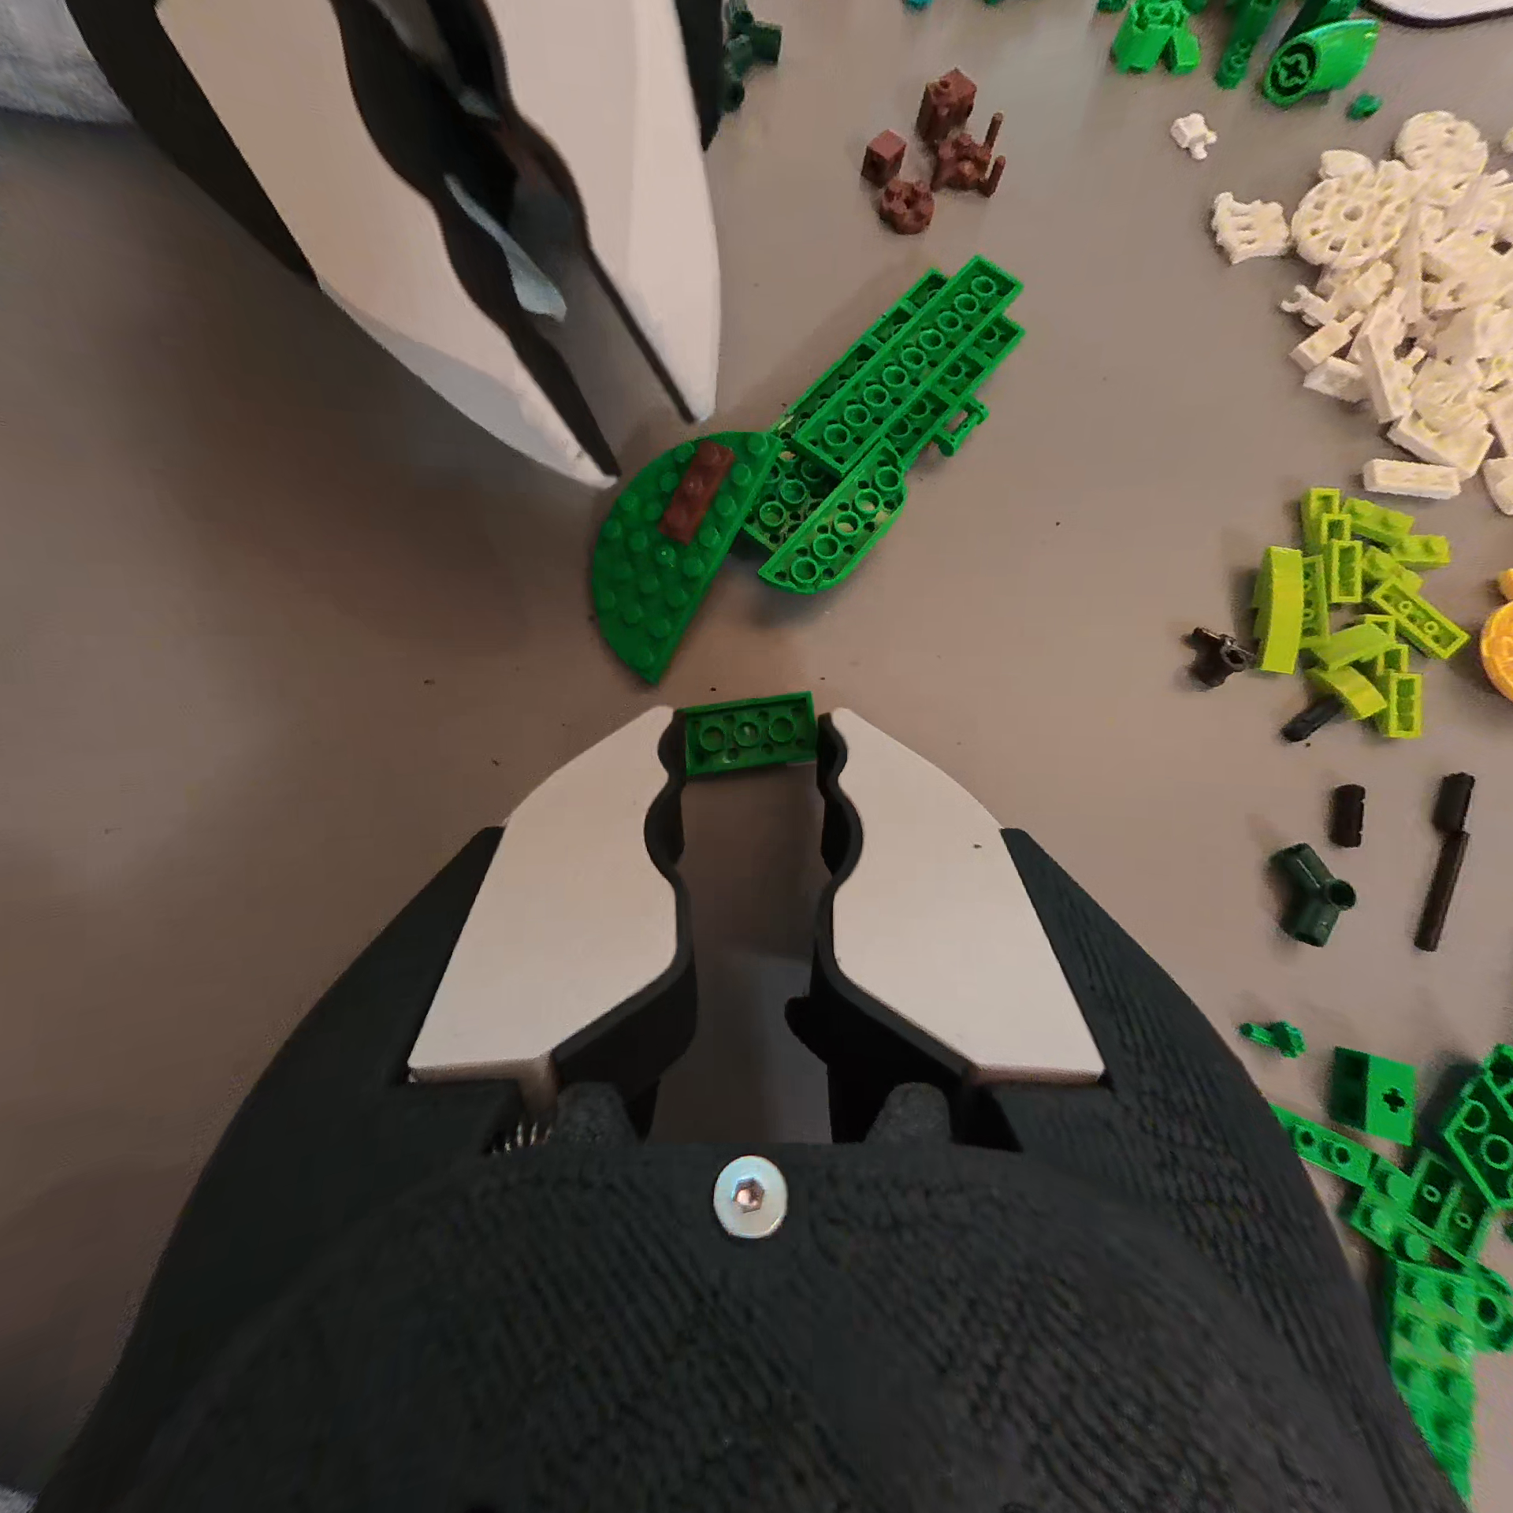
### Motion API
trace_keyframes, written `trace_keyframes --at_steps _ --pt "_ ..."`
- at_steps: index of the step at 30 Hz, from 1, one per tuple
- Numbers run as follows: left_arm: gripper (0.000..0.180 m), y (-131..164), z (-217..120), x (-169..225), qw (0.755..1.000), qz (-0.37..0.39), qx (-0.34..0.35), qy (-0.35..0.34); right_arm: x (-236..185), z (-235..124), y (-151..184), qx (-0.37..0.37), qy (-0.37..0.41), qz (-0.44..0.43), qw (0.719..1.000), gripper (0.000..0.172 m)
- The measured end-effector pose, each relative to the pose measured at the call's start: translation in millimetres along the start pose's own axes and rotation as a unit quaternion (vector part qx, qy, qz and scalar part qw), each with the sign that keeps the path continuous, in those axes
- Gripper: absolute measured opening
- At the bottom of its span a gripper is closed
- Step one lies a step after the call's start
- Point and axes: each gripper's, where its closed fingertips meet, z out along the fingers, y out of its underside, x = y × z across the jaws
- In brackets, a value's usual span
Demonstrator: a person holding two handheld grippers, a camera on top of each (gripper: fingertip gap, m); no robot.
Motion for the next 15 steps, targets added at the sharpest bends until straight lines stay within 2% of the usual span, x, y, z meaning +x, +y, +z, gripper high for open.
trace_keyframes --at_steps 2,5,7,9,12,15 --pt "0.014 -0.8 -0.4 -4.7 0.999 -0.035 0.005 -0.005 0.8 -2.2 -3.6 0.009 0.010 -0.022 1.000 0.021" --pt "0.012 -0.6 -1.3 -14.2 0.994 -0.107 0.015 -0.012 6.3 -11.0 -25.6 0.078 0.048 -0.063 0.994 0.000" --pt "0.013 -0.4 -3.3 -21.3 0.989 -0.147 0.023 -0.017 7.5 -18.6 -38.1 0.118 0.062 -0.074 0.988 0.000" --pt "0.013 -2.4 -6.0 -25.3 0.984 -0.174 0.037 -0.015 10.4 -22.3 -38.2 0.118 0.067 -0.061 0.989 0.000" --pt "0.013 -3.1 -7.4 -28.7 0.981 -0.191 0.044 -0.017 0.0 -17.5 -23.5 0.075 0.006 -0.014 0.997 0.027" --pt "0.013 -2.0 -5.8 -25.6 0.983 -0.177 0.037 -0.014 -6.0 -8.0 -3.6 0.007 -0.011 -0.007 1.000 0.031"
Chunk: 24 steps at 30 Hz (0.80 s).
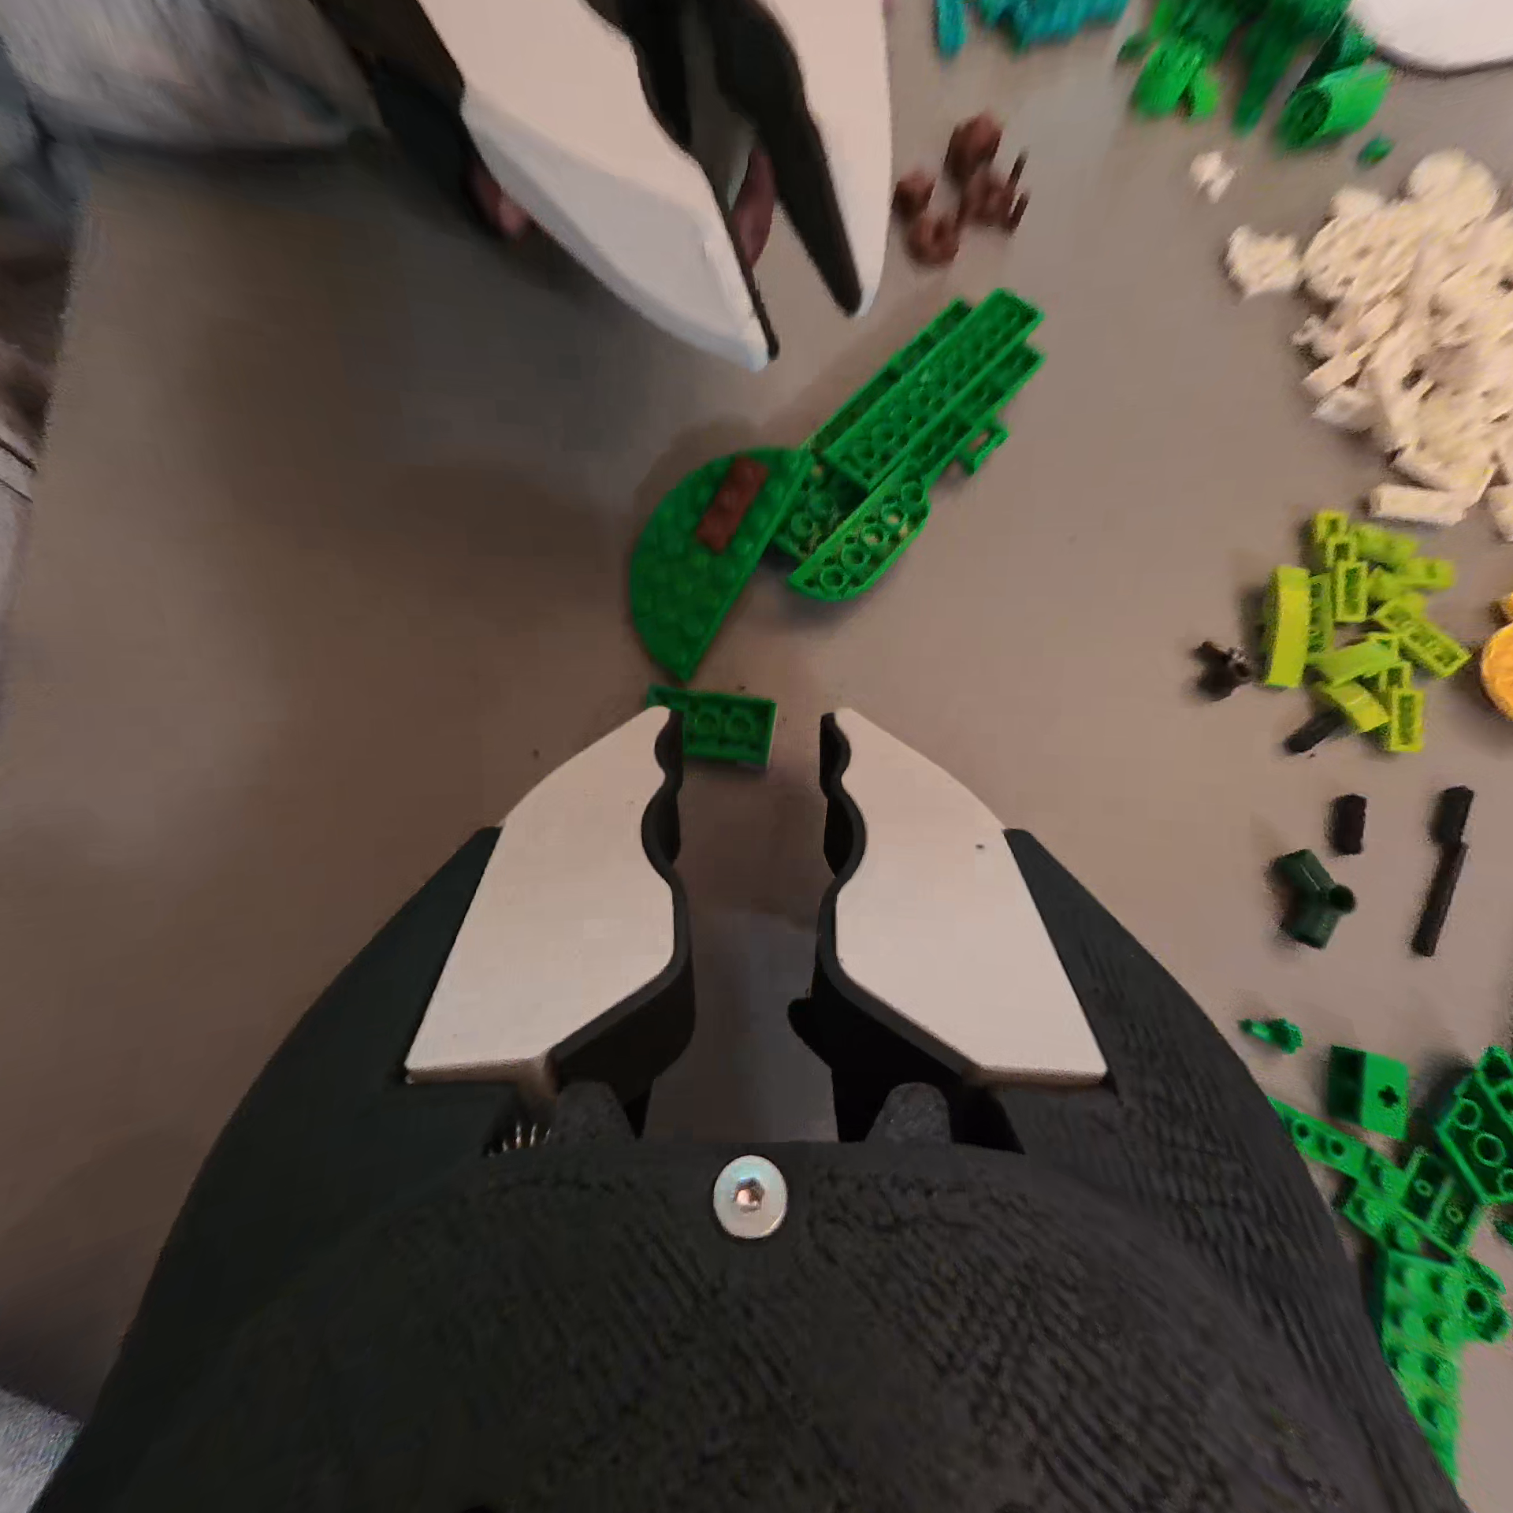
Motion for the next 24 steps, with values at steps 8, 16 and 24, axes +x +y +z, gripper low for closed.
trace_keyframes --at_steps 8,16,24 --pt "0.012 3.4 2.6 5.6 0.999 0.037 -0.013 -0.002 -9.8 11.4 0.9 -0.040 0.001 -0.003 0.999 0.023" --pt "0.011 3.6 2.7 5.7 0.999 0.038 -0.014 -0.001 -16.3 15.1 -3.9 -0.020 -0.024 0.006 0.999 0.033" --pt "0.011 3.9 2.6 4.9 0.999 0.042 -0.017 -0.005 -27.4 19.0 -9.3 -0.012 -0.047 -0.010 0.999 0.036"
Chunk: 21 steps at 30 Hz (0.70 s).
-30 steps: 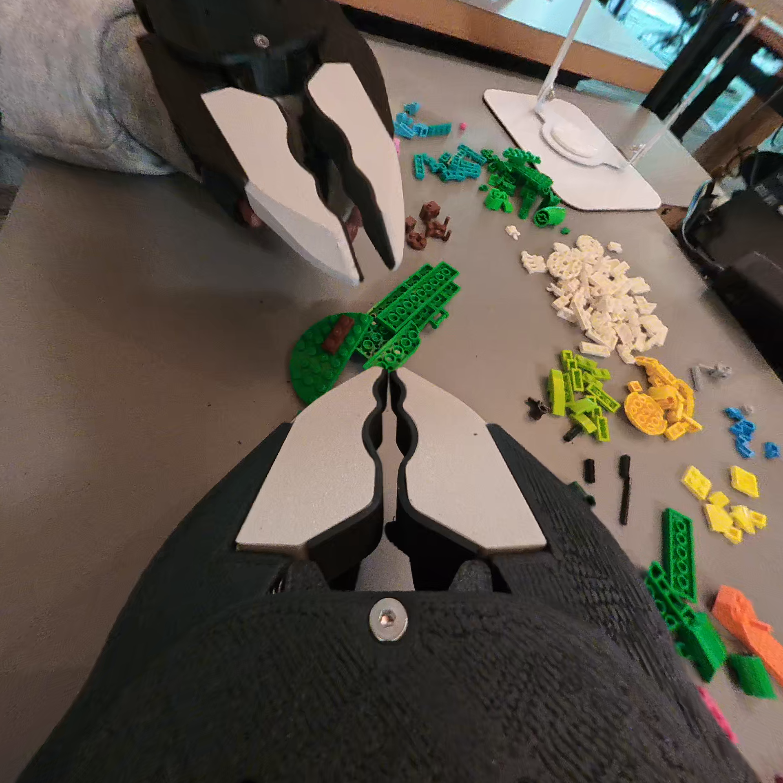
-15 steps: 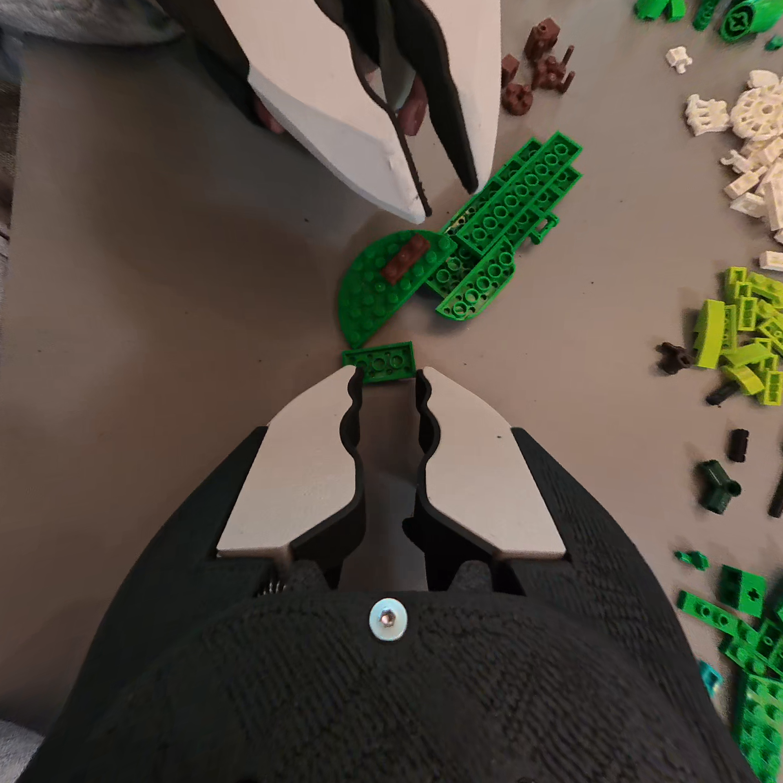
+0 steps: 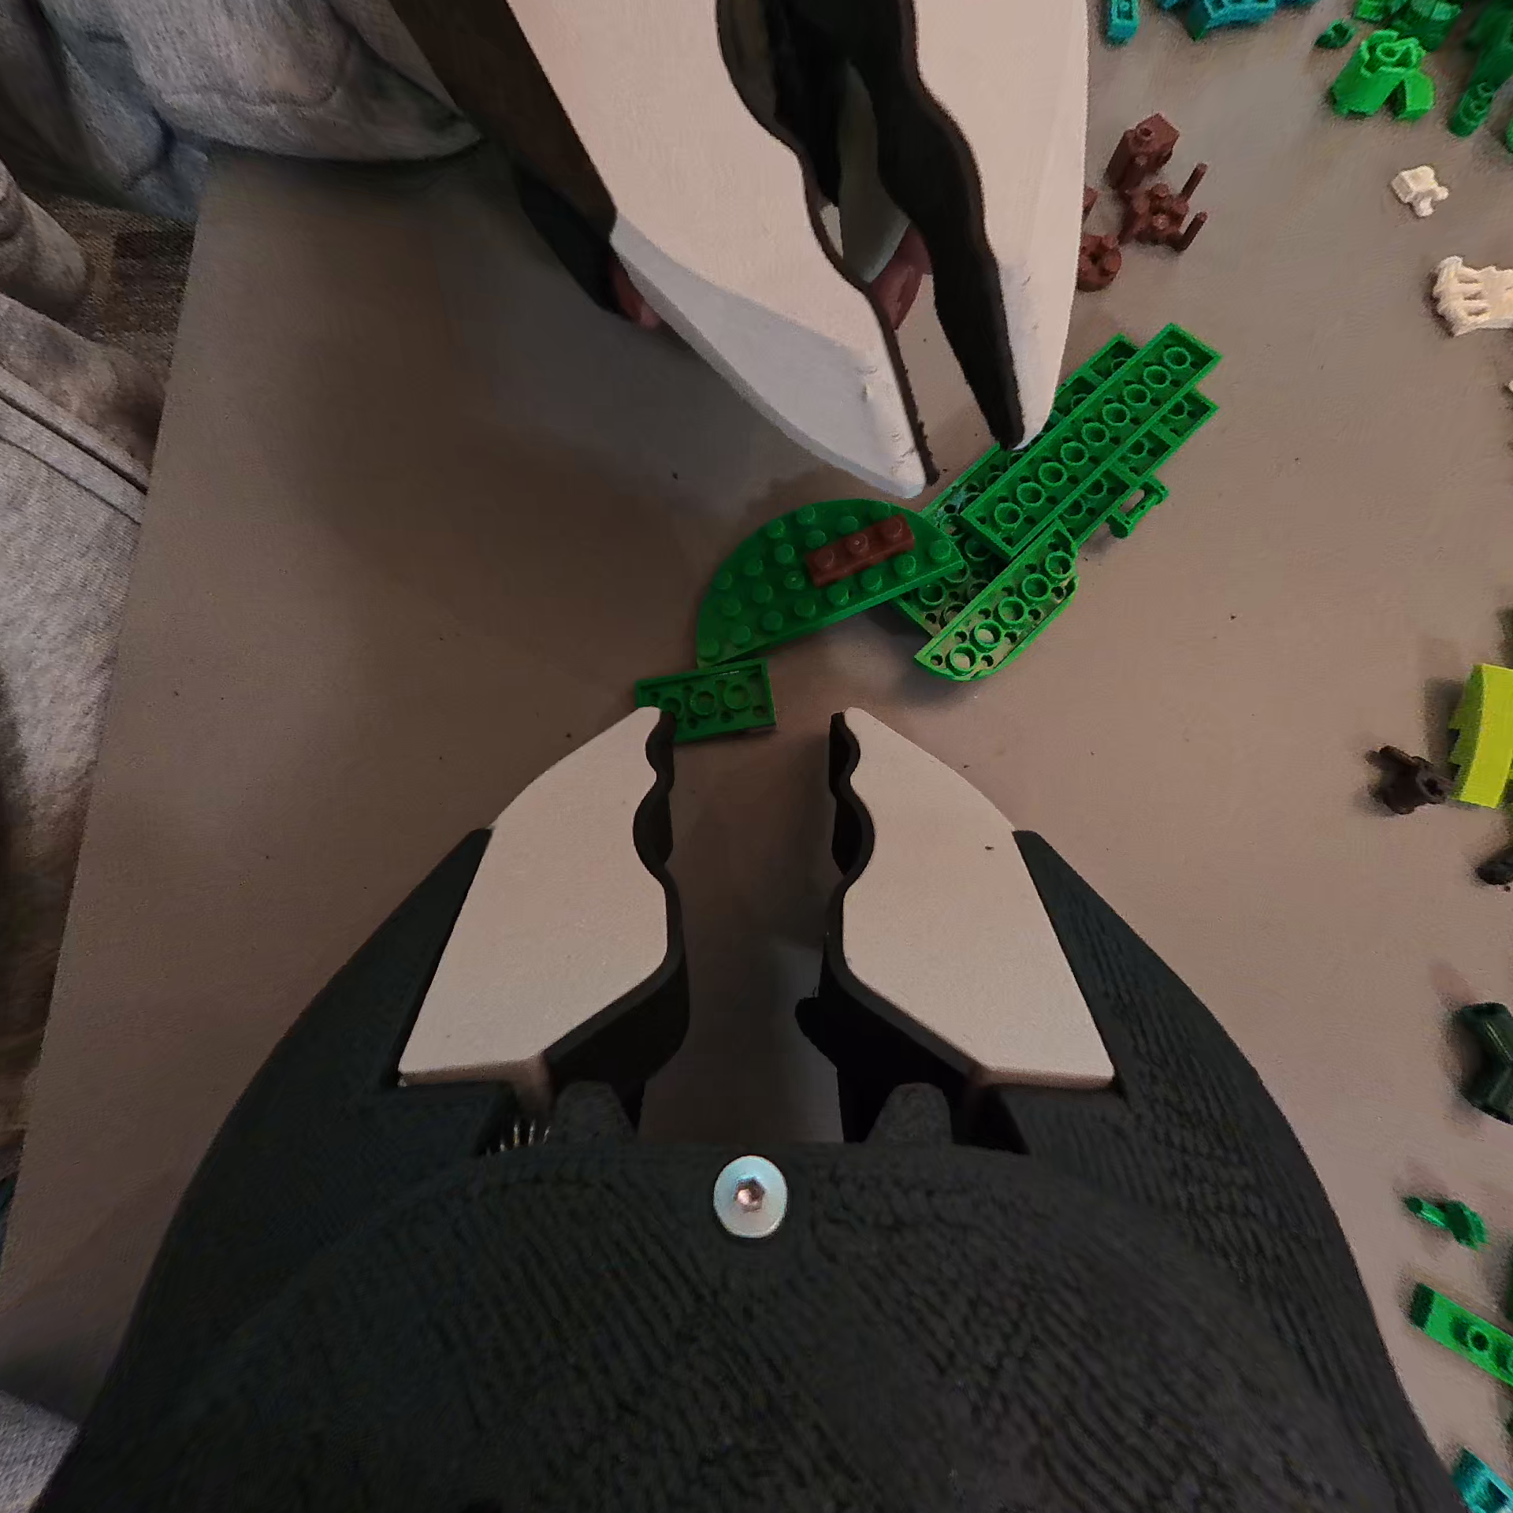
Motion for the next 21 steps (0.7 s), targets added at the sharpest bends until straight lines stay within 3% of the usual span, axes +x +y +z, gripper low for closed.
trace_keyframes --at_steps 12,15,17,21 --pt "0.010 0.1 0.0 -0.8 1.000 0.004 -0.002 -0.005 -9.6 8.8 -4.6 -0.003 -0.006 -0.031 0.999 0.036" --pt "0.010 0.0 -0.2 -1.0 1.000 0.003 -0.001 -0.005 -13.8 9.0 -5.1 -0.004 -0.011 -0.046 0.999 0.026" --pt "0.010 -0.2 -0.6 -1.6 1.000 0.001 0.000 -0.004 -14.6 8.3 -5.0 -0.003 -0.010 -0.066 0.998 0.010" --pt "0.009 -0.2 -1.7 -2.9 1.000 -0.003 0.002 -0.002 -10.5 6.6 -9.5 0.015 0.006 -0.090 0.996 0.002"
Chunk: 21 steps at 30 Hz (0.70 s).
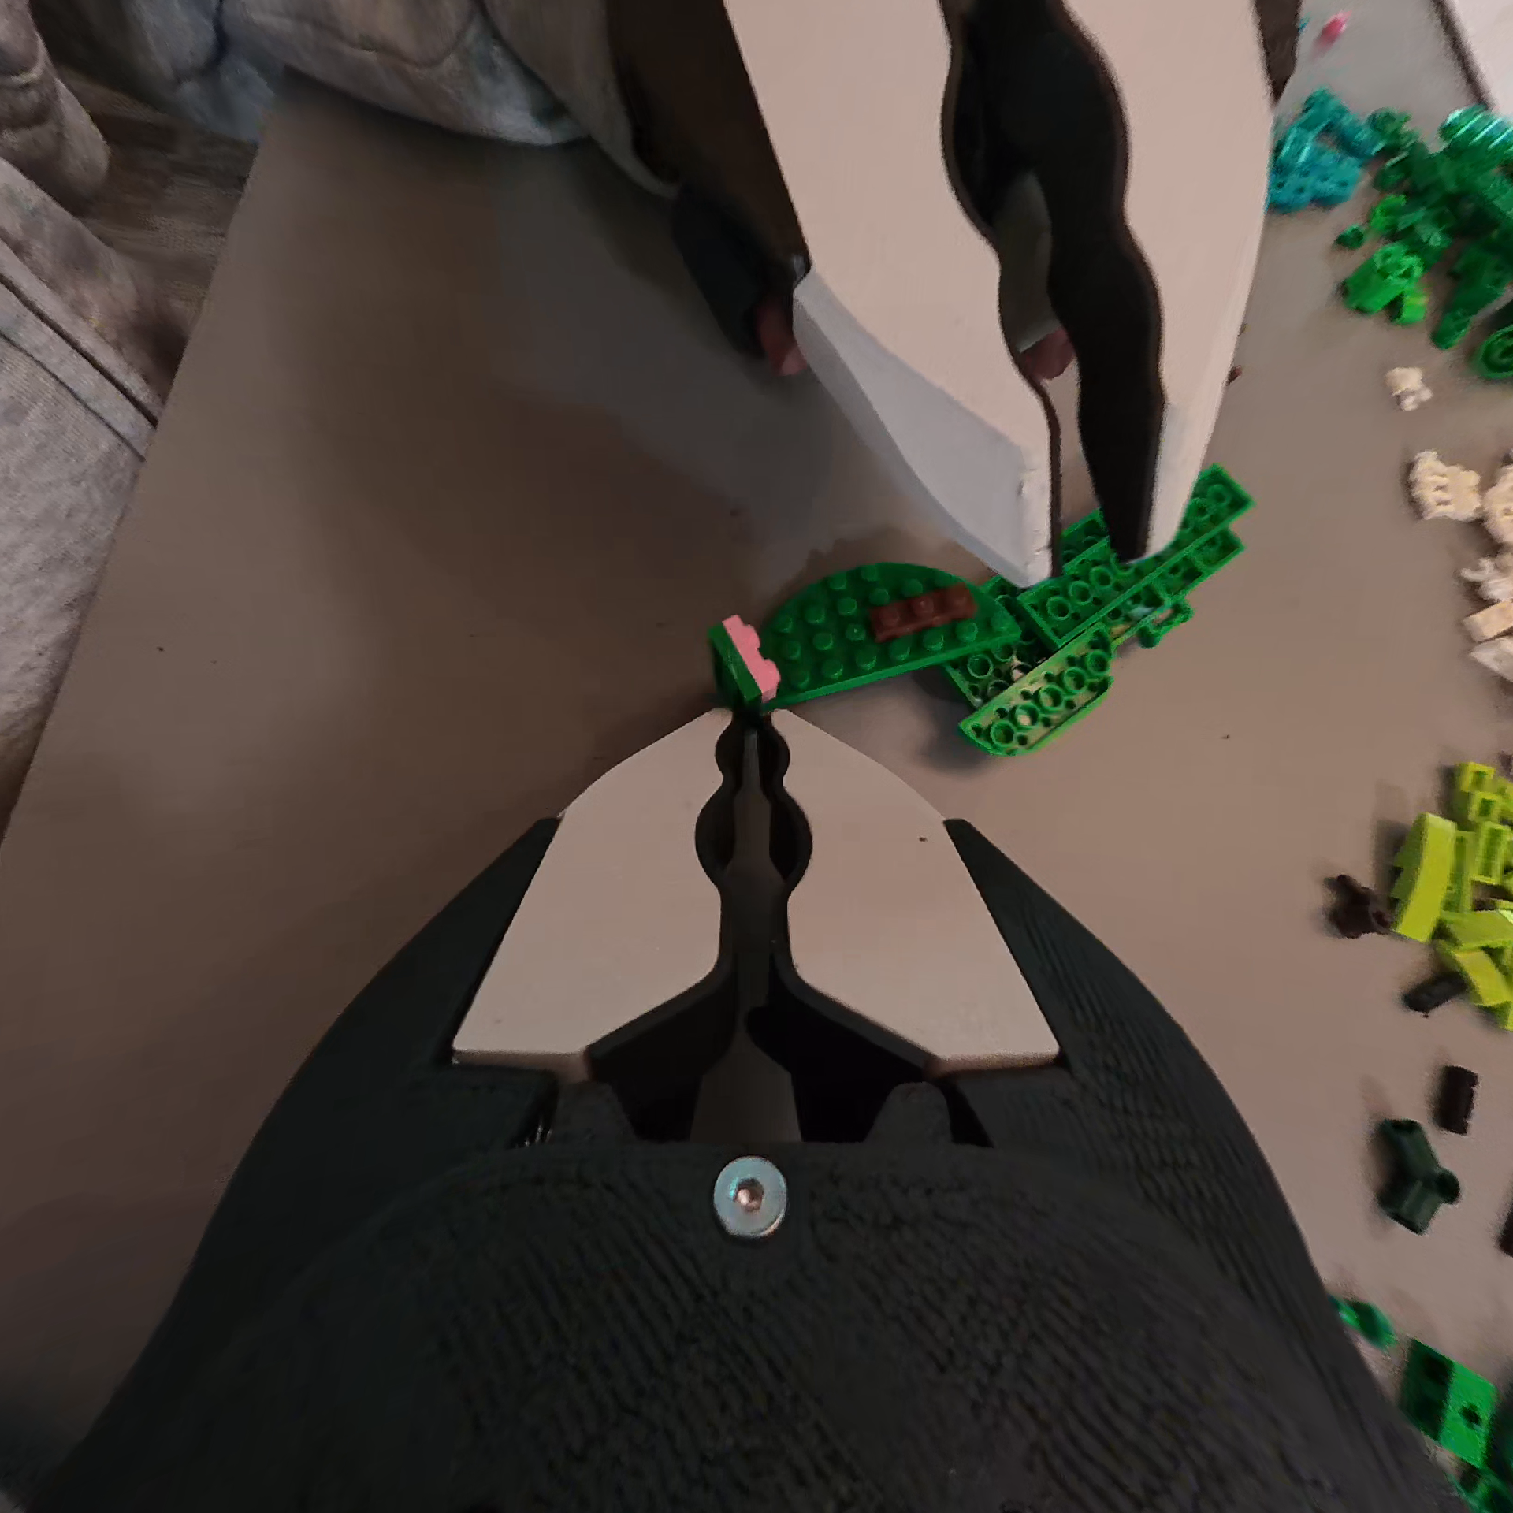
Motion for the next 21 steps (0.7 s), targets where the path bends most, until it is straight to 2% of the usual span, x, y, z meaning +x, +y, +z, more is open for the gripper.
trace_keyframes --at_steps 4,9,12,14,18,21 --pt "0.010 -0.3 -1.3 -1.7 1.000 -0.005 0.002 0.002 8.4 -7.9 -7.1 0.027 0.021 0.002 0.999 0.002" --pt "0.021 -3.8 -4.3 19.4 0.996 -0.006 0.011 0.083 23.8 -19.9 -12.6 0.054 0.064 0.002 0.996 0.002" --pt "0.028 -3.0 -3.9 25.3 0.996 0.013 0.008 0.092 30.2 -30.4 -26.1 0.103 0.079 0.012 0.991 0.002" --pt "0.025 -2.6 -2.6 27.9 0.996 0.036 0.008 0.086 31.1 -35.3 -33.3 0.128 0.082 0.013 0.988 0.002" --pt "0.007 -3.9 -0.8 28.5 0.995 0.078 0.014 0.059 28.7 -36.1 -39.0 0.143 0.077 0.011 0.987 0.002" --pt "0.006 -3.0 0.1 26.9 0.995 0.078 0.006 0.053 29.8 -35.0 -38.1 0.139 0.086 0.003 0.986 0.002"
